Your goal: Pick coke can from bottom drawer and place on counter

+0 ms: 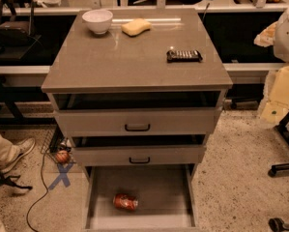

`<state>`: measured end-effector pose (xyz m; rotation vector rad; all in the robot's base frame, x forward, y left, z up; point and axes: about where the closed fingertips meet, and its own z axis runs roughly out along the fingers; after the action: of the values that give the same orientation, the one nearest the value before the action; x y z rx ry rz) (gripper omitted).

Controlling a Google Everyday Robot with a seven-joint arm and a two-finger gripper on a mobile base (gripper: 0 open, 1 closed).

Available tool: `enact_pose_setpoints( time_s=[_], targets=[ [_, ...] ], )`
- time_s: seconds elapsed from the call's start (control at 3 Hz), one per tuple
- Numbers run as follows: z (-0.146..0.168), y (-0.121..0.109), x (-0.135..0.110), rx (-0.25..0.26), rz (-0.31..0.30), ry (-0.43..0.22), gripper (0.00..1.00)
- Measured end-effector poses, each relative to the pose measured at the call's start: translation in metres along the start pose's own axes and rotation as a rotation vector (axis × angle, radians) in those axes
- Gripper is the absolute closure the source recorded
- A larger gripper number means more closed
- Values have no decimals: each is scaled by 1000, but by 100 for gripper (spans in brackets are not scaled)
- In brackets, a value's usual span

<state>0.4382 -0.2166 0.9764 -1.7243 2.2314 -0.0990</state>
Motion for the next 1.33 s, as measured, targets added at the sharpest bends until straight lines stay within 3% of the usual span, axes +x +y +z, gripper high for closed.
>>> enact_pose_setpoints(
  time_s=[0.33, 0.67, 1.0, 1.33],
  targets=[
    [0, 0, 0, 0, 0, 0, 0],
    [41, 12, -3, -51, 24, -65, 0],
    [151, 55, -25, -205, 118, -242, 0],
    [234, 102, -54, -339, 212, -328, 0]
  ],
)
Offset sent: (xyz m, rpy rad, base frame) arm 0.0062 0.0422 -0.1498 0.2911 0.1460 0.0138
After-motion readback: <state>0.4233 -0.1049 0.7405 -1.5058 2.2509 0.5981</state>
